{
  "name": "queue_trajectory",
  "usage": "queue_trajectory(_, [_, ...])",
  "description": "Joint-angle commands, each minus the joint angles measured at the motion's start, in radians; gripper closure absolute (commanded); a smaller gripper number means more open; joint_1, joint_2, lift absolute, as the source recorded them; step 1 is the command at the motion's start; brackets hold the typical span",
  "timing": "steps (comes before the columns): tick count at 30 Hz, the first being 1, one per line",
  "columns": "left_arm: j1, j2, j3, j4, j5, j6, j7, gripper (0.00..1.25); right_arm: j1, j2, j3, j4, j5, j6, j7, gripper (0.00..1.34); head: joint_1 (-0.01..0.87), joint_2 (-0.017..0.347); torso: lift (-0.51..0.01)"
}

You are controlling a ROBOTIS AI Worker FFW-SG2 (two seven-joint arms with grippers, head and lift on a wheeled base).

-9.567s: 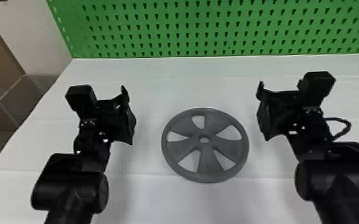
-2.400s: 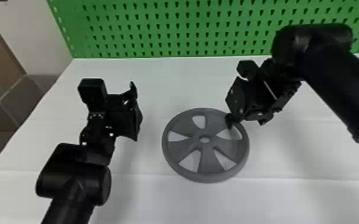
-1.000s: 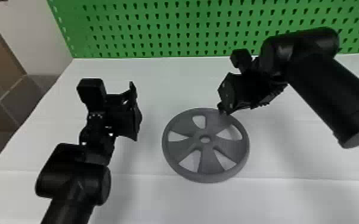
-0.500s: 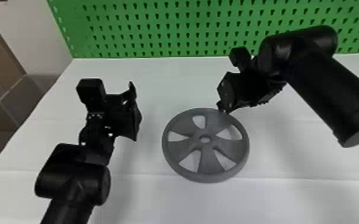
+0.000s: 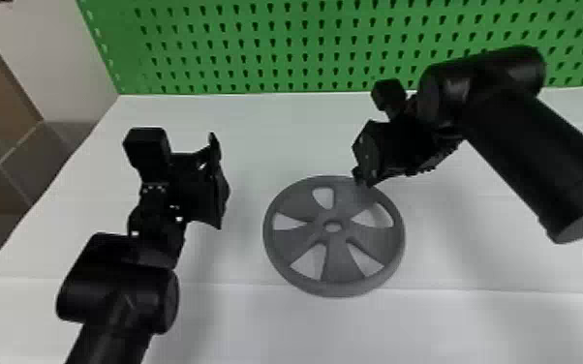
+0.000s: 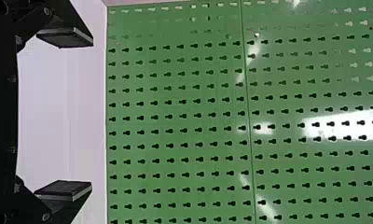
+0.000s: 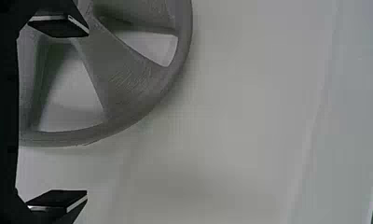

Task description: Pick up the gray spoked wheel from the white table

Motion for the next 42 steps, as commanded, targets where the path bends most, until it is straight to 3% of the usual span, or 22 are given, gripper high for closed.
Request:
queue_trajectory(1, [0.000,0.000,0.002,0.000,0.001,0.000,0.000,0.19,0.016,0.005,-0.027,0.000,0.058,-0.029,0.040,0.08,0.779,0.132,-0.085])
queue_trajectory(10, [-0.003,0.000,-0.001,0.001,0.004,0.000,0.000,0.19,0.019,0.015,0.001,0.011,0.128,-0.063,0.078,0.08,0.779,0.132,-0.085])
queue_trajectory(25, [-0.005,-0.001,-0.001,0.001,0.010,0.000,0.000,0.19,0.039,0.040,-0.021,0.133,0.253,-0.135,0.180,0.08,0.779,0.132,-0.085])
queue_trajectory(42, [-0.011,0.000,0.000,0.001,0.015,0.000,0.000,0.19,0.058,0.040,-0.048,0.225,0.291,-0.244,0.210,0.08,0.779,0.132,-0.085])
